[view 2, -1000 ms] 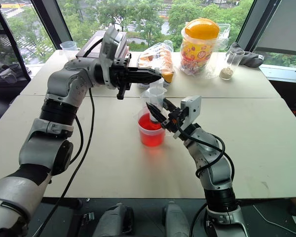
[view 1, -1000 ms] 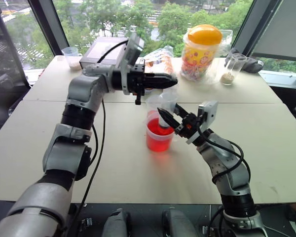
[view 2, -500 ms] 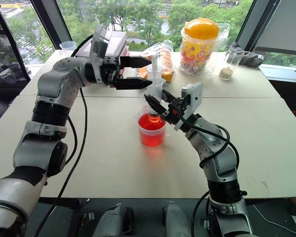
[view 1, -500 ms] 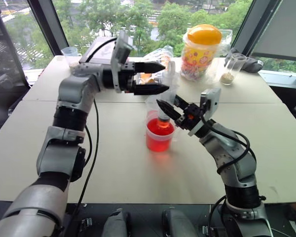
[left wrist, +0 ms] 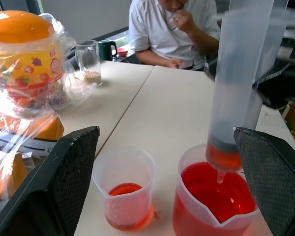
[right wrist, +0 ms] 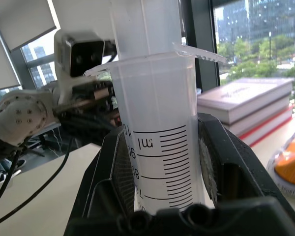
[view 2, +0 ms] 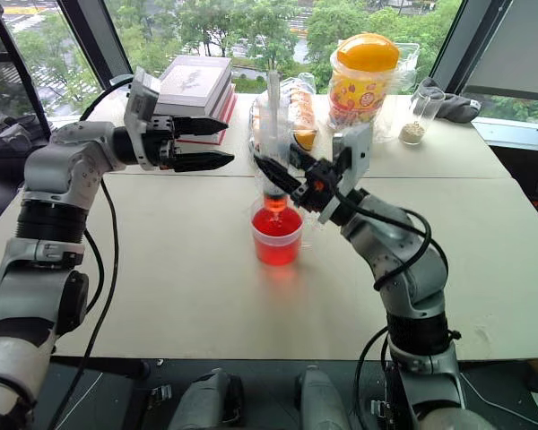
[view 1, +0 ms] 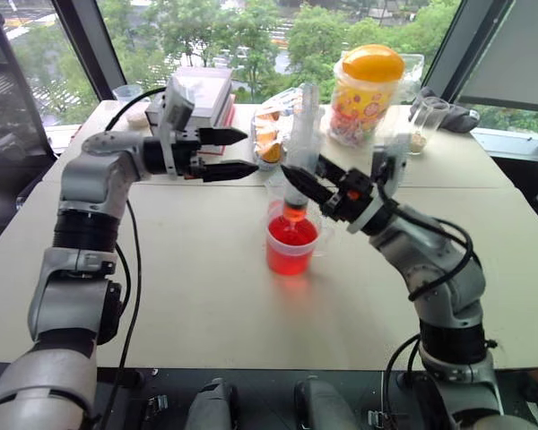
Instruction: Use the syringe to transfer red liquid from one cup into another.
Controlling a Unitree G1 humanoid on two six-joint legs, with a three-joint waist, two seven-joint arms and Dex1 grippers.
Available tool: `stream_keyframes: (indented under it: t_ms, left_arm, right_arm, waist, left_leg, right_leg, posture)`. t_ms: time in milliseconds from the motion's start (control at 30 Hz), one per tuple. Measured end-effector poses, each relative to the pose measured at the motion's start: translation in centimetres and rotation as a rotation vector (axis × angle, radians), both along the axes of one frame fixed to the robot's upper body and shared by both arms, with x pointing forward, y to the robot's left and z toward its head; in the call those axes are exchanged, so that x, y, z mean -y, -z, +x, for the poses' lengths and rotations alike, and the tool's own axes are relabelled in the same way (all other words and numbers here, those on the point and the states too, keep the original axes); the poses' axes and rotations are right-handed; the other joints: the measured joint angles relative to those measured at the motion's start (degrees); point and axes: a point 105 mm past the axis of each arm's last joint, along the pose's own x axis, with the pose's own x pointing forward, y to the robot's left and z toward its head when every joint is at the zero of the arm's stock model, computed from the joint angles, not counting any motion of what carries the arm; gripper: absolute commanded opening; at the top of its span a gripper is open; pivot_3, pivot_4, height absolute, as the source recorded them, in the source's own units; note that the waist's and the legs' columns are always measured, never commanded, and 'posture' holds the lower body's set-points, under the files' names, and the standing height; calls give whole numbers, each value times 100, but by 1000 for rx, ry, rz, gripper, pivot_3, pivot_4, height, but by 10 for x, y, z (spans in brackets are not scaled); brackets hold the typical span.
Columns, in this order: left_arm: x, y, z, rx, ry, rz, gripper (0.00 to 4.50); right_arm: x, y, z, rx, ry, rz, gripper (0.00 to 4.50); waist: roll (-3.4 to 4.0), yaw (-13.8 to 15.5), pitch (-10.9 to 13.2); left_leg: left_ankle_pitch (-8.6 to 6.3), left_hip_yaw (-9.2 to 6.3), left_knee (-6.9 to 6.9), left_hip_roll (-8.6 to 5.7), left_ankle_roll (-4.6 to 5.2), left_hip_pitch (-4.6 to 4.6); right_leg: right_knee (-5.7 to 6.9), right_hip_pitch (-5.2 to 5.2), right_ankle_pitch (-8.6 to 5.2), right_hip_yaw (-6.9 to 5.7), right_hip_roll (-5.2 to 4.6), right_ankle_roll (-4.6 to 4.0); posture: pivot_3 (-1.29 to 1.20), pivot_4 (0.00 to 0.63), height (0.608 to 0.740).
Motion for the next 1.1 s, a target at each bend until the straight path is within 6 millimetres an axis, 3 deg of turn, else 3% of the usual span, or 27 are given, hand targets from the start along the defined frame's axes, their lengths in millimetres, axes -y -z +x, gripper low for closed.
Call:
stream_keyframes:
  t_ms: [100, 200, 267, 433, 533, 833, 1100]
  left_arm:
    - [-4, -3, 0, 13, -21, -7, 4452]
    - [-7, -1, -1, 19, -38, -9, 4452]
    - [-6, -2, -2, 18, -42, -8, 4452]
    - [-4, -6, -2, 38, -53, -12, 4452]
    - [1, -9, 1, 42, -52, -29, 4452]
    - [34, -49, 11, 136, 12, -96, 4452]
    - [55, -41, 23, 121, 35, -68, 4452]
  right_arm:
    - [1, -23, 19, 52, 9, 10, 1435]
    - [4, -27, 51, 57, 53, 18, 1435]
    - [5, -19, 70, 48, 83, 8, 1435]
    - [-5, 27, 97, -21, 92, -20, 1435]
    - [-7, 43, 102, -39, 92, -35, 1435]
    - [-8, 48, 101, -9, 86, -61, 1435]
    - [-8, 49, 102, -8, 89, -73, 1435]
  waist:
    - [0, -9, 0]
    - [0, -14, 0]
    - [0, -16, 0]
    - [1, -8, 1]
    - [2, -2, 1]
    - [3, -16, 1]
    - [3, -30, 2]
  left_leg:
    - [0, 1, -3, 0, 0, 2]
    - [0, 3, -4, 1, 0, 3]
    - [0, 4, -7, 1, 0, 3]
    - [0, 6, -8, 1, 0, -2]
    - [0, 7, -6, 1, 0, -4]
    - [1, 7, -6, 1, -1, -4]
    - [1, 8, -7, 1, -1, -3]
  right_leg:
    - [1, 0, 0, -1, 1, 0]
    - [2, -1, 0, 0, 1, 0]
    - [0, -1, 0, -1, 1, 1]
    - [-7, -1, -1, 0, -1, 2]
    - [-8, -1, 0, -1, -1, 3]
    - [-4, -2, 0, -1, 0, 3]
    - [-4, -4, 0, -1, 1, 3]
  posture:
    - [0, 150, 740]
    - [0, 150, 740]
    - [0, 150, 740]
    - [0, 150, 740]
    - [0, 150, 740]
    - [0, 150, 740]
    - [0, 150, 740]
